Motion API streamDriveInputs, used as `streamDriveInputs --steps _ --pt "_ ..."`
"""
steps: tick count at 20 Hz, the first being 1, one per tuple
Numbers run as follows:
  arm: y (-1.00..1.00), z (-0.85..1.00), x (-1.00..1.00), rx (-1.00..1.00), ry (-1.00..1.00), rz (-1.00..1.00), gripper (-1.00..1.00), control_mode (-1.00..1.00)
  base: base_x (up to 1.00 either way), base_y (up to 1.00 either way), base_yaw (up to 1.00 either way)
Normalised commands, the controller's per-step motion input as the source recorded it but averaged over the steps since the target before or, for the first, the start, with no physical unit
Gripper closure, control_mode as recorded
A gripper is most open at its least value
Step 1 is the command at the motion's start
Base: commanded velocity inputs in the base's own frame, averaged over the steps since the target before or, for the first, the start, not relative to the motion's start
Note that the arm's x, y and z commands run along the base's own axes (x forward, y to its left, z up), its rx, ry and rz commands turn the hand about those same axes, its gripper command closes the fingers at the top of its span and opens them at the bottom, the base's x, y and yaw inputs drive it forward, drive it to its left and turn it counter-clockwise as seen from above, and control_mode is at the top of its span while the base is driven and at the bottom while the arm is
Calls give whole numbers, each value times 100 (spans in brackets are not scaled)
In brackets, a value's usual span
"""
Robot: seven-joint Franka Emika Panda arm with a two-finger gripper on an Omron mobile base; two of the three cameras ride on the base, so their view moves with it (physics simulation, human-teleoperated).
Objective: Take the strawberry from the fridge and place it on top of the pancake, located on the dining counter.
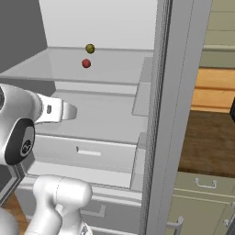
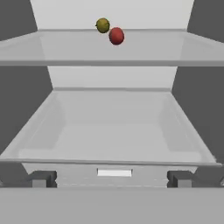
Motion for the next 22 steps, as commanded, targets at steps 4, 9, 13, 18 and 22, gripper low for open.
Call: streamDriveInputs --steps 4,9,13,18,22 --pt "0 51 71 -4 -7 -10 -100 -100 0 0 0" --pt "0 55 79 0 0 -3 -100 -100 0 0 0" --pt "0 22 71 4 0 1 -100 -100 0 0 0" --pt "0 29 45 0 -1 0 -100 -100 0 0 0" --pt "-6 0 75 0 0 -1 -100 -100 0 0 0"
